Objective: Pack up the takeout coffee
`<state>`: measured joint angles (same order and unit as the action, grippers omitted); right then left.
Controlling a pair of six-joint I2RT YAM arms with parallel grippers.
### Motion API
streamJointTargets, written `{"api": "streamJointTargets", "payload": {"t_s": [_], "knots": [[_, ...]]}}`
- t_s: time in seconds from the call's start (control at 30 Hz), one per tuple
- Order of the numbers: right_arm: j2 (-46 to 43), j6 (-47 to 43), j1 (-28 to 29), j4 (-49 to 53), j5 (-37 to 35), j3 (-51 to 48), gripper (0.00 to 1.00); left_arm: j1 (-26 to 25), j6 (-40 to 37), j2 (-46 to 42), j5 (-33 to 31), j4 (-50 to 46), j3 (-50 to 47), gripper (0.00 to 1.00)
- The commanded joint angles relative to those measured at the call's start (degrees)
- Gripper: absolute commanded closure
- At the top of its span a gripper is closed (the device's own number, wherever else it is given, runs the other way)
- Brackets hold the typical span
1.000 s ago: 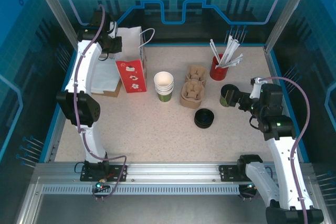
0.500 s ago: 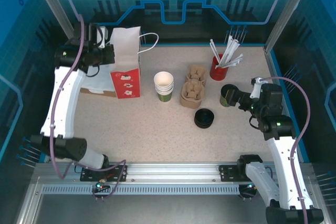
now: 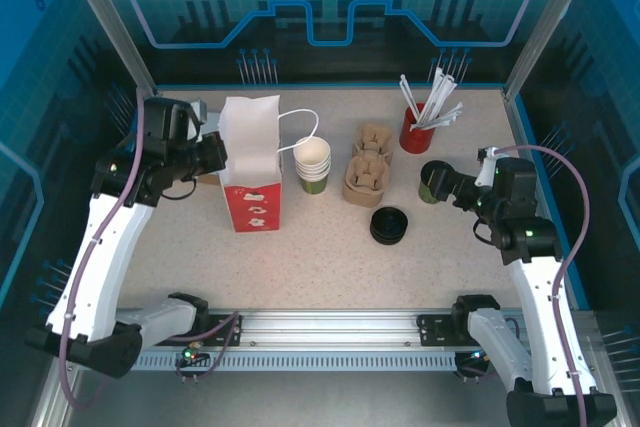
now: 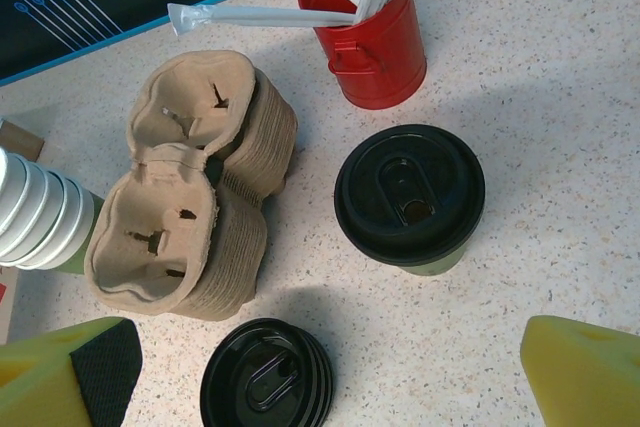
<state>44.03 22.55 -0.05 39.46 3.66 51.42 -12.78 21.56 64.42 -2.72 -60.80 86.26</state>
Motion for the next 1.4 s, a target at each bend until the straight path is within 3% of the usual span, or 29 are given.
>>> {"api": "streamJointTargets", "payload": {"t_s": [0.0, 0.47, 0.83, 0.97, 1.17, 1.37], "knots": [[0.31, 1.30, -0.82, -0.35, 1.26, 0.09, 0.00, -1.00, 4.50, -2.75, 2.07, -0.85, -2.17, 1.00], [4.64, 2.85, -0.81, -0.87, 6.66, 0.78, 0.00, -3.59, 11.95, -7.77, 14.76, -0.20, -9.99, 1.00], [13.05, 4.26, 2.87, -2.75, 11.40, 3.39, 0.09, -7.33, 14.37, -7.61, 14.77, 3.88, -12.22, 1.00], [15.78, 4.44, 6.01, -3.84, 11.04, 4.12, 0.14, -7.47, 14.55, -7.78, 14.49, 5.13, -15.28, 0.91], [21.52, 4.88, 11.03, -3.17, 7.03, 7.02, 0.21, -7.53, 15.61, -8.96, 14.37, 7.26, -19.76, 0.71], [28.74, 5.74, 15.04, -2.03, 3.59, 11.72, 0.30, -7.48, 13.78, -9.56, 11.69, 4.27, -16.66, 0.52]]}}
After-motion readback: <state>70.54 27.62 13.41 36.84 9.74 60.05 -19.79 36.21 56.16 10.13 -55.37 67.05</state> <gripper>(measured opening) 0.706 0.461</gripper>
